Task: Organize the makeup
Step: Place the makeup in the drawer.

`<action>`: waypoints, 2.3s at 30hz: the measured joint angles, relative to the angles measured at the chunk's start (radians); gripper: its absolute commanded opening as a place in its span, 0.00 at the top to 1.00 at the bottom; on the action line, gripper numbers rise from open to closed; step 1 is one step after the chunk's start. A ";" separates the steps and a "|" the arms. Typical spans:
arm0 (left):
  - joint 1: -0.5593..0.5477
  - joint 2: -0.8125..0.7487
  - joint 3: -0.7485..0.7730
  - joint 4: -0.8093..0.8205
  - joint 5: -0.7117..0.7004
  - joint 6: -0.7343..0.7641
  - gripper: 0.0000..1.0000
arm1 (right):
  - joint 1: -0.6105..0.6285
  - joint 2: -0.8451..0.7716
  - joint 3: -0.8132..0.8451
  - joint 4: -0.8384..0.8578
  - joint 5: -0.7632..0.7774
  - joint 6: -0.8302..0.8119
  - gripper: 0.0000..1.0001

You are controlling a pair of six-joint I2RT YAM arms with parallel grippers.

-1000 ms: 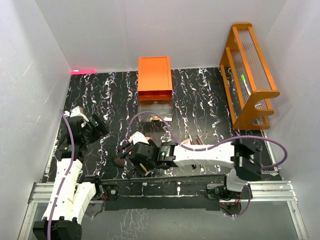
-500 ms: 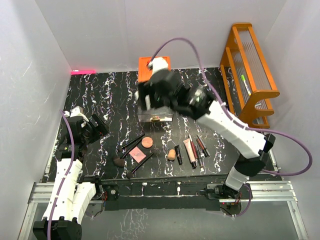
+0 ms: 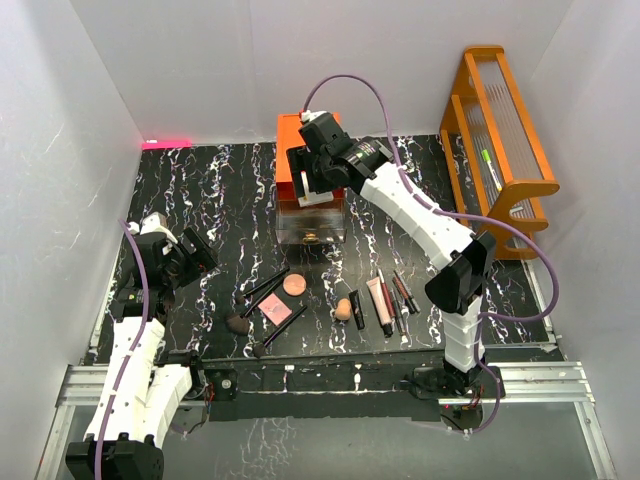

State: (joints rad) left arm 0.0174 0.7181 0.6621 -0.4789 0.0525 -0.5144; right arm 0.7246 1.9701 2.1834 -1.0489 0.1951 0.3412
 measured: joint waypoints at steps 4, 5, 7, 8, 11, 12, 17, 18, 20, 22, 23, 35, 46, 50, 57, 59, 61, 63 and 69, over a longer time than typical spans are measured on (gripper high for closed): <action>0.000 0.000 0.000 0.000 0.000 0.000 0.14 | 0.002 0.000 0.000 0.002 -0.021 0.000 0.66; 0.000 0.000 0.000 0.000 0.000 0.000 0.14 | 0.003 0.000 -0.003 0.002 -0.025 0.000 0.66; 0.000 0.000 0.000 0.000 0.001 0.000 0.14 | 0.003 0.000 -0.011 0.003 -0.031 0.000 0.66; 0.000 0.000 0.000 0.000 0.001 0.000 0.14 | 0.003 0.000 -0.018 0.006 -0.031 0.000 0.66; 0.000 0.000 0.000 0.000 0.002 0.000 0.14 | 0.003 0.000 -0.038 0.004 -0.031 0.000 0.67; 0.000 0.000 0.000 0.000 0.002 0.000 0.14 | 0.003 0.000 -0.042 0.004 -0.031 0.000 0.67; 0.000 0.000 0.000 0.000 0.004 0.000 0.14 | 0.004 0.000 -0.046 0.008 -0.031 0.000 0.67; 0.000 0.000 0.000 0.000 0.004 0.000 0.14 | 0.004 0.000 -0.046 0.009 -0.031 -0.001 0.67; 0.000 0.000 0.000 0.000 0.005 0.000 0.14 | 0.004 0.001 -0.046 0.009 -0.031 0.000 0.67; 0.000 0.000 0.000 0.000 0.006 0.000 0.14 | 0.004 0.003 -0.046 0.009 -0.031 0.000 0.67; 0.000 0.000 0.000 0.000 0.007 0.000 0.14 | 0.004 0.004 -0.046 0.010 -0.031 0.000 0.67; 0.000 0.000 0.000 0.000 0.011 0.000 0.14 | 0.056 0.004 -0.080 0.024 -0.025 0.002 0.67; 0.000 0.000 0.000 0.001 0.011 0.000 0.14 | 0.072 0.023 -0.103 0.007 0.016 0.005 0.63; 0.000 0.000 0.000 0.003 0.011 0.000 0.14 | 0.071 0.046 -0.098 0.005 0.045 0.005 0.61; 0.000 0.000 0.000 0.003 0.015 0.000 0.14 | 0.071 0.115 -0.056 0.003 0.082 0.005 0.54; 0.000 0.000 0.000 0.003 0.015 0.000 0.14 | 0.071 0.122 -0.056 0.002 0.090 0.006 0.49; 0.000 0.000 0.000 0.003 0.015 0.000 0.14 | 0.071 0.124 -0.048 0.002 0.095 0.008 0.43; 0.000 0.000 0.000 0.003 0.015 0.000 0.14 | 0.068 0.124 -0.042 0.002 0.100 0.009 0.36; 0.000 0.000 0.000 0.003 0.016 0.000 0.13 | 0.065 0.124 -0.033 0.004 0.111 0.015 0.19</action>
State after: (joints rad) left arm 0.0174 0.7181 0.6621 -0.4755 0.0681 -0.5144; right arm 0.7898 2.0937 2.1506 -1.0451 0.3061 0.3561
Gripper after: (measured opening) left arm 0.865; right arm 0.763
